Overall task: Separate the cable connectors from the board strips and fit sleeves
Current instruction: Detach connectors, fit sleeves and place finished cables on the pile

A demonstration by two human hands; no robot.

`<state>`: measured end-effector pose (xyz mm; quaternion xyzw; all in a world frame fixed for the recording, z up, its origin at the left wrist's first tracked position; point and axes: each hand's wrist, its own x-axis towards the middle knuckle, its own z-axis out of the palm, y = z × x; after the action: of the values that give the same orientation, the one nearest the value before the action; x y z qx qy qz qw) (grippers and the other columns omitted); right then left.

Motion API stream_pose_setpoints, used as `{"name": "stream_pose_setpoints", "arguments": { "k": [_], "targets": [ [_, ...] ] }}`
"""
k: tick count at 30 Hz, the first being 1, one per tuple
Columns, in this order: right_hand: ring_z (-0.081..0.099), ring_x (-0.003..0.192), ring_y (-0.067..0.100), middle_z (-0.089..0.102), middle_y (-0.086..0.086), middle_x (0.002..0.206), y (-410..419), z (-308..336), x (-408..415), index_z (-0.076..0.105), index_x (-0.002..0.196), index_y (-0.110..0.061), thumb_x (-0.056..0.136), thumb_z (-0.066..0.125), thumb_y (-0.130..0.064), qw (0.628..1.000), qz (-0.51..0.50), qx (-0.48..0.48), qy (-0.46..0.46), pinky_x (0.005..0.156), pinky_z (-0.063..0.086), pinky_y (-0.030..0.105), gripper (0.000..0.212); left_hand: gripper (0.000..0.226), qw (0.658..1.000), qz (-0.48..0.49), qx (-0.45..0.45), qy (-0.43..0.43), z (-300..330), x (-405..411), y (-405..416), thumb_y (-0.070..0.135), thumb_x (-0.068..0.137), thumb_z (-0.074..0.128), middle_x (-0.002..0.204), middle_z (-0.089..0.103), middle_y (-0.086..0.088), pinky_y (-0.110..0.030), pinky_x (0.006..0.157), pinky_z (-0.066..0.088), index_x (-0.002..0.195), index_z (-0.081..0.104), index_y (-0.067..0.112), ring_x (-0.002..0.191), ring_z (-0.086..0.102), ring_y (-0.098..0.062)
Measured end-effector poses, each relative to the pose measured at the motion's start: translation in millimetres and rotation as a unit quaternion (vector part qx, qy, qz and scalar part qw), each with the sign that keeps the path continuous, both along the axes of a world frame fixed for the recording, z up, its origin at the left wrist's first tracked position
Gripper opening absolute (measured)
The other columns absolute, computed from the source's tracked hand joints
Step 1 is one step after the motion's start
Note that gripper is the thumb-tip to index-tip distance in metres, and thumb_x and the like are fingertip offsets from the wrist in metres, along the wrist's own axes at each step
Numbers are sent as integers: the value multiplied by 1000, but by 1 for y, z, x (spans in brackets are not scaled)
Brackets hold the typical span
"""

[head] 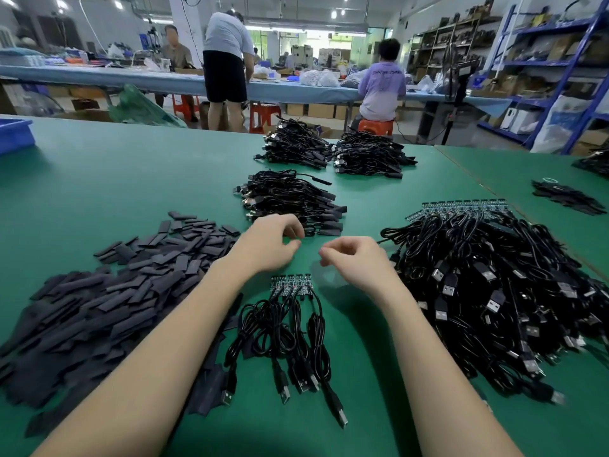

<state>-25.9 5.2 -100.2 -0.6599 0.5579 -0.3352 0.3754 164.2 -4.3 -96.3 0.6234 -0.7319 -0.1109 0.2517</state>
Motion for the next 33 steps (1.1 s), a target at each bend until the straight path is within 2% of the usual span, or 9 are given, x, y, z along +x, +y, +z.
{"name": "stream_pose_setpoints", "arguments": {
  "k": [2,6,13,17,19,21,23,30,33],
  "targets": [
    [66,82,5,74,-15,83,-1,-6,2,76,84,-32,89,71,-38,995,1,-24,95,79,52,25,10,11,997,-35,71,-20,1,-3,6,23,97,61,105,70,8,-35,97,51,99,67,32,97,62,-12],
    [68,93,9,72,-16,85,-1,-13,4,76,85,-34,86,72,-45,991,-8,-46,129,89,54,31,11,11,985,-65,153,-40,3,2,11,34,99,60,104,70,11,-26,88,46,100,70,30,93,62,-8],
    [63,79,-7,73,-20,80,3,-13,8,74,77,-35,88,72,-51,993,29,-58,101,73,47,21,20,11,970,-116,200,72,6,17,14,36,97,65,68,57,18,-13,63,40,93,71,28,62,50,1],
    [49,58,-2,64,-20,67,4,-8,3,77,77,-33,89,73,-53,998,51,-29,10,61,39,18,23,12,956,-128,190,183,7,20,19,36,96,68,101,73,-6,-42,93,49,98,75,26,92,59,-14],
    [56,87,5,68,-13,93,3,-9,0,75,74,-36,89,72,-54,998,51,-34,5,83,46,28,23,12,953,-127,184,205,6,18,20,36,95,68,101,73,-5,-45,95,48,97,75,25,94,59,-15],
    [52,121,13,66,-7,117,6,-9,0,73,73,-38,89,72,-53,998,45,-43,14,106,40,39,22,11,953,-124,187,205,5,16,20,37,95,68,93,72,5,-38,88,46,96,75,28,90,59,-12],
    [46,132,16,63,-7,120,8,-9,2,72,74,-37,89,73,-50,998,40,-49,-3,113,34,43,20,13,951,-123,202,197,6,16,20,41,96,65,90,70,12,-33,82,45,97,74,32,87,58,-9],
    [58,114,3,66,-8,116,9,-7,5,75,80,-30,91,73,-44,995,41,-44,-81,86,34,13,18,21,947,-157,160,231,6,14,25,39,101,59,83,52,-4,-37,76,33,93,72,24,80,42,-20],
    [59,113,1,67,-7,116,8,-8,4,77,80,-27,92,73,-39,990,50,-29,-127,84,34,10,18,21,943,-167,155,242,8,12,26,38,100,60,86,52,-8,-38,78,32,95,73,22,81,42,-21]
  ]
}}
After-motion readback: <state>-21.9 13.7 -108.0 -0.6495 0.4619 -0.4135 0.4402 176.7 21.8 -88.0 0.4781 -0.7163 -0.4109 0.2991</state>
